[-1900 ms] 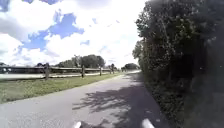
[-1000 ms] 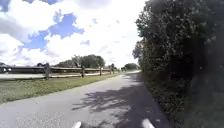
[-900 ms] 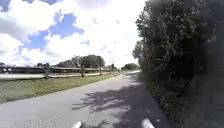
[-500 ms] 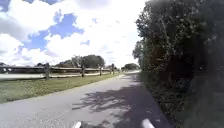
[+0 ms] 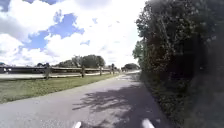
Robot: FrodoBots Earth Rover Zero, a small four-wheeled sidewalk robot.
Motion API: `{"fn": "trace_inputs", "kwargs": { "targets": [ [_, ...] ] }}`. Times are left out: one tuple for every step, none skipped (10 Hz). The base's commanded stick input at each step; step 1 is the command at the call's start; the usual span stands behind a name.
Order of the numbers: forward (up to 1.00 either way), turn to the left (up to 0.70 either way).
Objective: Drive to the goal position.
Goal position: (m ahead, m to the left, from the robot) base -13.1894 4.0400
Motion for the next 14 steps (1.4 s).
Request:
{"fn": "trace_inputs", "kwargs": {
  "targets": [
    [0.0,0.7],
    [0.0,0.7],
    [0.0,0.7],
    [0.0,0.7],
    [0.0,0.7],
    [0.0,0.7],
    [0.0,0.7],
    [0.0,0.7],
    [0.0,0.7],
    [0.0,0.7],
    [0.0,0.7],
    [0.0,0.7],
    [0.0,0.7],
    [0.0,0.7]
  ]
}}
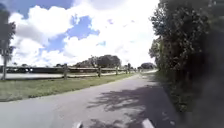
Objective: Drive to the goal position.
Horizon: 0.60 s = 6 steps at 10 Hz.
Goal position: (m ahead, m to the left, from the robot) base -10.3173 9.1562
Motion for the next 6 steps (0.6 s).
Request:
{"fn": "trace_inputs", "kwargs": {
  "targets": [
    [0.0,0.7],
    [0.0,0.7],
    [0.0,0.7],
    [0.0,0.7],
    [0.0,0.7],
    [0.0,0.7]
  ]
}}
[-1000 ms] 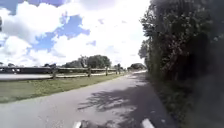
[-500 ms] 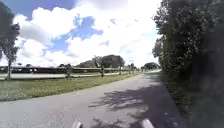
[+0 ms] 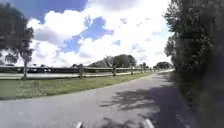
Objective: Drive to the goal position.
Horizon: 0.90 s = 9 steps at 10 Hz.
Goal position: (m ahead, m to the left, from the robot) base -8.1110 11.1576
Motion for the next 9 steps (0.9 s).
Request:
{"fn": "trace_inputs", "kwargs": {
  "targets": [
    [0.0,0.7],
    [0.0,0.7],
    [0.0,0.7],
    [0.0,0.7],
    [0.0,0.7],
    [0.0,0.7],
    [0.0,0.7],
    [0.0,0.7],
    [0.0,0.7]
  ]
}}
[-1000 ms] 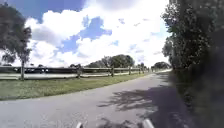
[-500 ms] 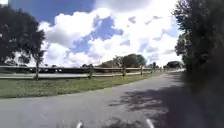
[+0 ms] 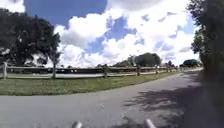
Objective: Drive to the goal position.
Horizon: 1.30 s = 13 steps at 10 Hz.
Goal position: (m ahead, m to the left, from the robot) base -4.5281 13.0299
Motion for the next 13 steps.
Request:
{"fn": "trace_inputs", "kwargs": {
  "targets": [
    [0.0,0.7],
    [0.0,0.7],
    [0.0,0.7],
    [0.0,0.7],
    [0.0,0.7],
    [0.0,0.7],
    [0.0,0.7],
    [0.0,0.7],
    [0.0,0.7],
    [0.0,0.7],
    [0.0,0.7],
    [0.0,0.7],
    [0.0,0.7]
  ]
}}
